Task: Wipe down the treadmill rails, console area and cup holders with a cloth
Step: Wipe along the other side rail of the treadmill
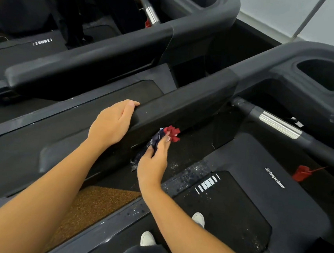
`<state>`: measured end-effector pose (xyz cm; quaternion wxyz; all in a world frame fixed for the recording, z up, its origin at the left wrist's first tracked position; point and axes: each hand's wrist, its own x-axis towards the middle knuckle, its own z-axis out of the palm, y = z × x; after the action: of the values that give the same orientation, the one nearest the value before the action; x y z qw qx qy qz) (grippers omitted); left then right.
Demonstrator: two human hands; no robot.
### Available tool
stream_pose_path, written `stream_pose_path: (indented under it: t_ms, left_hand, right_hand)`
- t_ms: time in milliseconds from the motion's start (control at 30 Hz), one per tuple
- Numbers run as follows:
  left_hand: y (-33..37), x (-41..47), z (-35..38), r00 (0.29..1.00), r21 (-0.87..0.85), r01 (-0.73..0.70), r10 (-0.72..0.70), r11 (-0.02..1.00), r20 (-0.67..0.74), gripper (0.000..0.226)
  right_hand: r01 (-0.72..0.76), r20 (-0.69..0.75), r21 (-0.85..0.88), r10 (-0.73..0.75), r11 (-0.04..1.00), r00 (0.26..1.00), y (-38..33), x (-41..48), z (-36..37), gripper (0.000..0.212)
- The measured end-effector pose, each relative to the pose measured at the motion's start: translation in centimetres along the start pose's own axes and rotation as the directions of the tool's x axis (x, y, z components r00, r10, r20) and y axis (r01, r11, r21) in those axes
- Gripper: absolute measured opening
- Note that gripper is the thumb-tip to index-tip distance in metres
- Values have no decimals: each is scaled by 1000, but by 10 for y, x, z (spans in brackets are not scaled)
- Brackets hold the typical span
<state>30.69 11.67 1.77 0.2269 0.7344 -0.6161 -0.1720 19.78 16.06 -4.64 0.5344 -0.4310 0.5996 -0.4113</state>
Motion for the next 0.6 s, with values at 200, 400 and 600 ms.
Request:
stream_pose_path:
  t_ms: [200,400,600]
  left_hand:
    - [1,2,0,1000,-39,7,-7,999,-4,41]
    - [-1,4,1,1000,-56,-8,8,998,-3,41]
    - [-3,2,0,1000,-72,11,-10,997,13,42]
  right_hand:
    - [255,-38,-122,-262,959,964,10,-22,20,68]
    - [410,258,-232,-351,882,900,38,-62,34,73]
    - [328,359,-110,-270,938,893,38,-68,3,65]
